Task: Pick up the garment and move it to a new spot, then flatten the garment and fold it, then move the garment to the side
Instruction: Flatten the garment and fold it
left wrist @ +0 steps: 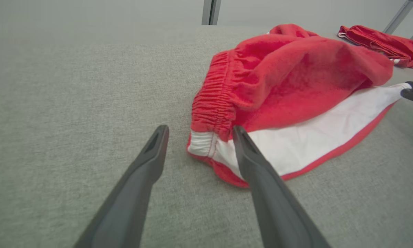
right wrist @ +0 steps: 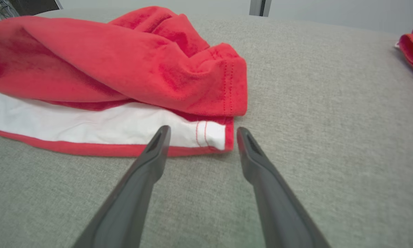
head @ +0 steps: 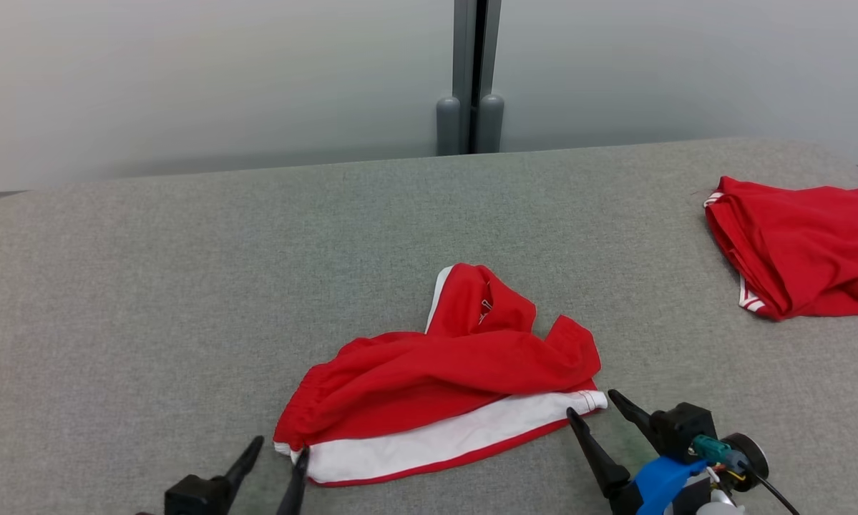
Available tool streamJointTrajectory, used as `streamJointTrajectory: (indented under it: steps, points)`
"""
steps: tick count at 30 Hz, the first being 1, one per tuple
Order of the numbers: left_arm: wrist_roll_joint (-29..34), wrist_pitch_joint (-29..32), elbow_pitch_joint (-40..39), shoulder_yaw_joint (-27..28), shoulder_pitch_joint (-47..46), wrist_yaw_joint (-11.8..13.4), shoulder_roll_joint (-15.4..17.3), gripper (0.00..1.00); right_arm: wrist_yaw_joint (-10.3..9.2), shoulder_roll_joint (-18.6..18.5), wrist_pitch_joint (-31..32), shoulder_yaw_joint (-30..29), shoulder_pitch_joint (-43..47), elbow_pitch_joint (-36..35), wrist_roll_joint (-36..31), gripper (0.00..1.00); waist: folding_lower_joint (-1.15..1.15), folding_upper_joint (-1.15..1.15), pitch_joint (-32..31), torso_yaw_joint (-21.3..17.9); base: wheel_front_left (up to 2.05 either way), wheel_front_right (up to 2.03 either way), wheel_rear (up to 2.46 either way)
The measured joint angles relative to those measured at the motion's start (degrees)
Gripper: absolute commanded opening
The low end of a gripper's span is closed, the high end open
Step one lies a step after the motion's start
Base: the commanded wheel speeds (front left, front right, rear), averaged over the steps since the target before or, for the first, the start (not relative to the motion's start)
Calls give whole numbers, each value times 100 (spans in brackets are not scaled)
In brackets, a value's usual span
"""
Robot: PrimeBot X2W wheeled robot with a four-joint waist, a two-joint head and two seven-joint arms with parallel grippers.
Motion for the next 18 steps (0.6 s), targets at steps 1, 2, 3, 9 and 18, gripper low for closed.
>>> streamJointTrajectory:
  steps: [1,2,3,9,18]
  points:
    - [-89,0,69,-172,-50,0,55,100,0,-4,0,74,-58,65,36,100,0,0,21,-6,0,0,0]
    - [-132,0,122,-294,-94,0,94,100,0,-5,0,145,-110,121,96,100,0,0,42,-13,0,0,0]
    - [-176,0,189,-407,-167,-1,133,100,0,-7,0,221,-161,181,171,100,0,0,58,-16,0,0,0]
    - [-449,-2,534,-754,-573,-1,293,100,0,-22,0,661,-390,459,575,100,0,0,134,-34,0,0,0]
    - [-896,-2,894,-1657,-1199,-1,439,100,0,-107,1,1289,-758,514,1058,100,0,0,235,-49,0,0,0]
